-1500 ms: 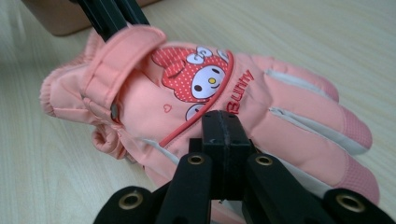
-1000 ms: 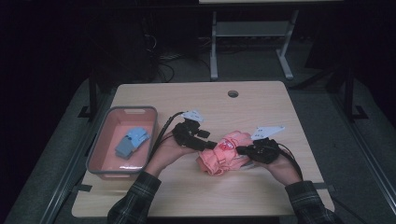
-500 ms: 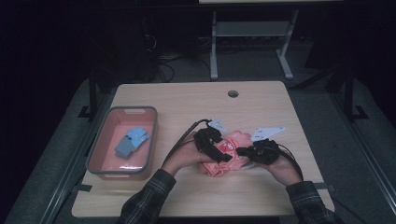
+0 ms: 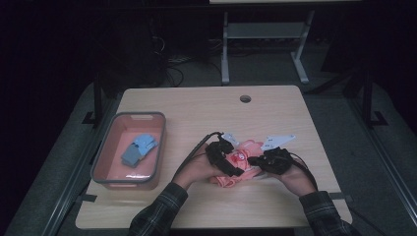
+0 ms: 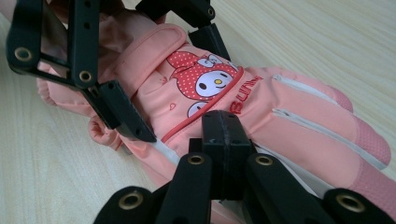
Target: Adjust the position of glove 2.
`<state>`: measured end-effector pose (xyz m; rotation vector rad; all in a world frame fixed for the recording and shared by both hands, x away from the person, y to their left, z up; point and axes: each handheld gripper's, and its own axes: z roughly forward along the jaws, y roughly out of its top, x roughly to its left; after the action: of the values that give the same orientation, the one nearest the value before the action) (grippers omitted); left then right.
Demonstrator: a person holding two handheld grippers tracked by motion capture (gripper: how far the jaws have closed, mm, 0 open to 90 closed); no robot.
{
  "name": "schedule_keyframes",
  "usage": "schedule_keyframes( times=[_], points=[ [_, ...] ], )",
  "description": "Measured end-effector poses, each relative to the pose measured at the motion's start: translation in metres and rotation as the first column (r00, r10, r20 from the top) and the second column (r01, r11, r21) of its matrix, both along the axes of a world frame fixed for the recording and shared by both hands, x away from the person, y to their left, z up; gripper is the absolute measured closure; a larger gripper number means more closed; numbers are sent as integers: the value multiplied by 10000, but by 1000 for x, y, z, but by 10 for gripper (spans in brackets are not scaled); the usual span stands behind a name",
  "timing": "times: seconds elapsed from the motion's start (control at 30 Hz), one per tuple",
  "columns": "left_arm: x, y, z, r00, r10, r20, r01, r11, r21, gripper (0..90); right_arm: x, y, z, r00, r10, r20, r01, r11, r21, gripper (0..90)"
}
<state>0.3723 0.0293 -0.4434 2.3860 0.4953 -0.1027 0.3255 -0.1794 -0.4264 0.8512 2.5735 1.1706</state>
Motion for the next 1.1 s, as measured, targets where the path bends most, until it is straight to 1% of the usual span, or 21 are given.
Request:
schedule_keyframes(
  times=[0.1, 0.13, 0.17, 0.2, 0.23, 0.27, 0.3, 0.47, 0.57, 0.63, 0.67, 0.7, 0.73, 0.77, 0.8, 0.87, 0.93, 0.97, 1.03, 1.07, 1.1],
  points=[
    [-3, -1, -3, 9999, 106, -96, -105, 9999, 133, 123, -1, 2, 0, 10000, -63, -44, 62, 9999, -105, 900],
    [-3, -2, -4, 9998, 142, -126, -141, 9998, 106, 122, -1, 2, 0, 10000, -64, -35, 64, 9999, -105, 900],
    [-3, -3, -7, 9992, -6, -405, 13, 9998, 174, 122, -1, 2, 0, 10000, -51, -13, 51, 9999, -116, 900],
    [-3, -3, -7, 9992, -6, -405, 13, 9998, 174, 121, -1, 2, 0, 10000, 21, -47, -22, 10000, -86, 900],
    [-4, -6, -13, 9996, -179, -235, 187, 9992, 362, 121, -2, 4, 0, 10000, 33, -89, -34, 10000, -28, 900],
    [-4, -6, -13, 9995, -200, -229, 209, 9990, 383, 121, -3, 5, 0, 10000, 12, 26, -12, 9999, -171, 900],
    [-5, -7, -13, 9996, -216, -179, 225, 9986, 470, 120, -3, 5, 0, 10000, 2, 83, 0, 9998, -212, 900],
    [-10, -10, -15, 10000, -58, 50, 55, 9983, 574, 119, -2, 5, -1, 10000, 15, 28, -14, 9998, -173, 900],
    [-10, -10, -15, 10000, 15, -7, -14, 9981, 612, 121, -2, 5, -1, 10000, 10, 39, -9, 9999, -168, 900],
    [-10, -11, -15, 10000, -3, 33, 1, 9974, 721, 125, -2, 4, -1, 10000, 21, 51, -20, 10000, -58, 900],
    [-10, -11, -15, 9999, -61, 89, 54, 9967, 804, 131, -3, 2, 1, 10000, -19, -31, 20, 9999, 138, 900],
    [-9, -11, -15, 9999, -67, 106, 58, 9965, 836, 141, -4, 1, 2, 10000, 6, -79, -3, 9996, 295, 858],
    [-9, -11, -14, 9999, -73, 96, 63, 9957, 925, 159, -4, -1, 3, 9999, 104, -51, -101, 9991, 415, 767],
    [-8, -11, -13, 9999, -87, 98, 77, 9951, 985, 177, -5, -4, 6, 9999, 123, 105, -129, 9979, 629, 700],
    [-8, -11, -12, 9999, -92, 86, 83, 9947, 1024, 198, -8, -6, 9, 9999, -26, 126, 16, 9964, 842, 630],
    [-7, -10, -11, 10000, -72, 42, 68, 9947, 1027, 237, -13, -11, 13, 9985, -354, 420, 316, 9956, 881, 541],
    [-7, -9, -10, 9999, -101, -3, 101, 9945, 1046, 290, -18, -20, 16, 9939, -807, 757, 735, 9929, 940, 476],
    [-7, -9, -10, 9999, -141, 19, 138, 9942, 1069, 311, -21, -26, 17, 9907, -1091, 813, 1009, 9900, 983, 456],
    [-6, -7, -8, 9998, -157, -109, 168, 9945, 1036, 361, -26, -40, 19, 9839, -1582, 829, 1476, 9816, 1212, 420],
    [-5, -6, -7, 9997, -123, -191, 141, 9947, 1021, 394, -28, -49, 20, 9766, -1870, 1066, 1728, 9764, 1298, 400],
    [-5, -5, -6, 9996, -102, -271, 128, 9950, 987, 423, -31, -56, 19, 9735, -2053, 1009, 1910, 9723, 1350, 390]
  ],
)
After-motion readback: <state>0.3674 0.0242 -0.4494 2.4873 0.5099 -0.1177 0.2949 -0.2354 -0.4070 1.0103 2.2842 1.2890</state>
